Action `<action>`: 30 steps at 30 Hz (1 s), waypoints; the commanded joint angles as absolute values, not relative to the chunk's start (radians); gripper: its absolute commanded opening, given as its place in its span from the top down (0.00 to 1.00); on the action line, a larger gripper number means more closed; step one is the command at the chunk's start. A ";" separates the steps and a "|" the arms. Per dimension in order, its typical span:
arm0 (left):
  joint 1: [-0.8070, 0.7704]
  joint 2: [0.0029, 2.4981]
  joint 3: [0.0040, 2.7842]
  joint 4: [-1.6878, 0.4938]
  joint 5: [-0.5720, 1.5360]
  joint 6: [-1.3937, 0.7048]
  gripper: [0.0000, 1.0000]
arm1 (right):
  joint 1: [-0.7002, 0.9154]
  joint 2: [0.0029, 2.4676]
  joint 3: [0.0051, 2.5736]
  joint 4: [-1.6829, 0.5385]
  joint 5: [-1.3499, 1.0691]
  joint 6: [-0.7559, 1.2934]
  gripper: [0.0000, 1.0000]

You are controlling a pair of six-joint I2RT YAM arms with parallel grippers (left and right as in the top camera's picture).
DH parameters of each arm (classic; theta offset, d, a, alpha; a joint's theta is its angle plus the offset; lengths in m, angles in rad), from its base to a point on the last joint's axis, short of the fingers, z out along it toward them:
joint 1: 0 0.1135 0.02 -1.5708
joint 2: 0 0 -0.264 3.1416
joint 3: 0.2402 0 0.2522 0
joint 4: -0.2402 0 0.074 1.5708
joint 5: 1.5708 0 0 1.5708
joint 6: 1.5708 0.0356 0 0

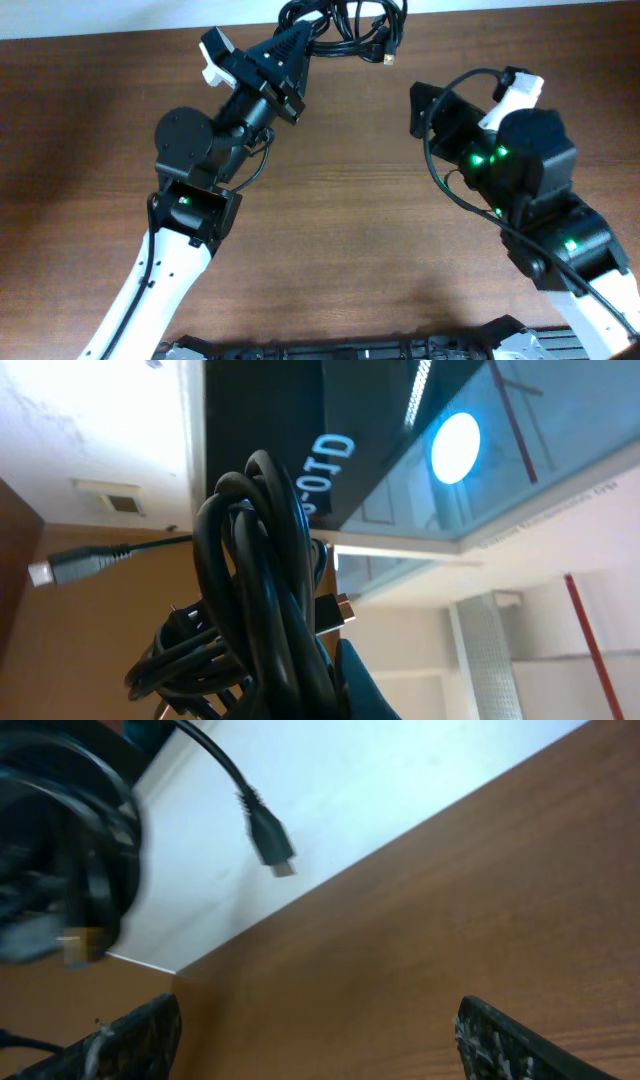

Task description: Untangle cables

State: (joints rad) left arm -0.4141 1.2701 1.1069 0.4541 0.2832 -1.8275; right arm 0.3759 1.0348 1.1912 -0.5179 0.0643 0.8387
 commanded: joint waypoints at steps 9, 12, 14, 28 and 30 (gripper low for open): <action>-0.387 1.262 1.122 0.538 0.521 -1.734 1.00 | 0.363 1.025 1.192 -0.426 0.014 0.643 0.32; -0.366 1.262 1.122 0.561 0.528 -1.788 1.00 | 0.327 1.029 1.192 -0.405 -0.097 0.643 0.33; -0.366 1.262 1.122 0.561 0.532 -1.790 1.00 | 0.316 1.030 1.192 -0.392 -0.117 0.643 0.32; -0.301 1.262 1.122 0.569 0.714 -1.779 1.00 | 0.087 1.040 1.192 -0.340 -0.757 0.129 0.33; -0.251 1.262 1.122 0.589 0.774 -1.779 1.00 | 0.033 1.040 1.192 -0.339 -0.893 0.072 0.33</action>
State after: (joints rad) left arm -0.3107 1.2701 1.1069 0.5617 0.6788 -1.7771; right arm 0.0872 1.0447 1.1908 -0.3389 -0.6075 0.2298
